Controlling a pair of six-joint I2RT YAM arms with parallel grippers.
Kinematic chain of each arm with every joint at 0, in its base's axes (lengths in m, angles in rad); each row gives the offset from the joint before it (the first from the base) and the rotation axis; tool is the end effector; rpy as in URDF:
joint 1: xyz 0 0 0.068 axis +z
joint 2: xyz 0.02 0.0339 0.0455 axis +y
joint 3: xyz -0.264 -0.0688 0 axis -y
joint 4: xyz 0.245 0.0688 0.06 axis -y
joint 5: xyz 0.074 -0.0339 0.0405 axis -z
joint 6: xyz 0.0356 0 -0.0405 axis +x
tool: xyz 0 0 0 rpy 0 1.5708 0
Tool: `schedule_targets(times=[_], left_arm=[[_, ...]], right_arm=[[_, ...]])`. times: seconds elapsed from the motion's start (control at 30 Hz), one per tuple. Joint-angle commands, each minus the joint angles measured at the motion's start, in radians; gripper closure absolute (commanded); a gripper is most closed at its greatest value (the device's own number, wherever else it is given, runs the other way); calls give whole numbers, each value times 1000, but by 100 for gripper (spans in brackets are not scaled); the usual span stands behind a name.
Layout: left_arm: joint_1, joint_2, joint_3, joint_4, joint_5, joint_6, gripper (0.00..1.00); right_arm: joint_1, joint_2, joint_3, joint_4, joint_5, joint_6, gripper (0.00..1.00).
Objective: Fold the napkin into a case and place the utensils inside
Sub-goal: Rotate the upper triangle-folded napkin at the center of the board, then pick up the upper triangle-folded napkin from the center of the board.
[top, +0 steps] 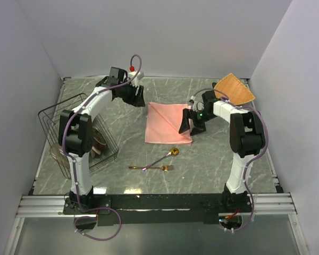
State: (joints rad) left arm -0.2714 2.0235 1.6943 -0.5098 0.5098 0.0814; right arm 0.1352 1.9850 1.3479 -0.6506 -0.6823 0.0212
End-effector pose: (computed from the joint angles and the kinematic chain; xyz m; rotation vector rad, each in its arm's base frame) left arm 0.4355 -0.1392 0.2503 0.6495 2.2940 -0.7016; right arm 0.3807 0.0744 0.1601 -0.2953 2.7348 1.0029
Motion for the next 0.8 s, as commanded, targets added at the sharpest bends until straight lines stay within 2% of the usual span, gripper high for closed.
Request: schedule_targets(times=[0.0, 0.13, 0.27, 0.43, 0.63, 0.77], left_arm=[[14, 69, 122, -41, 113, -3, 34], [15, 155, 263, -78, 177, 9, 35], [15, 227, 341, -61, 197, -12, 36], [-8, 227, 324, 36, 251, 26, 40], [-81, 253, 357, -15, 256, 145, 50], [-141, 244, 321, -7, 236, 198, 54]], right_arm=[[20, -48, -38, -75, 13, -67, 3], [-23, -77, 22, -196, 27, -139, 2], [-80, -95, 175, -236, 12, -181, 2], [-117, -12, 351, -181, -49, -92, 5], [-128, 84, 431, -5, 15, 29, 19], [-128, 199, 546, 9, 10, 75, 23]])
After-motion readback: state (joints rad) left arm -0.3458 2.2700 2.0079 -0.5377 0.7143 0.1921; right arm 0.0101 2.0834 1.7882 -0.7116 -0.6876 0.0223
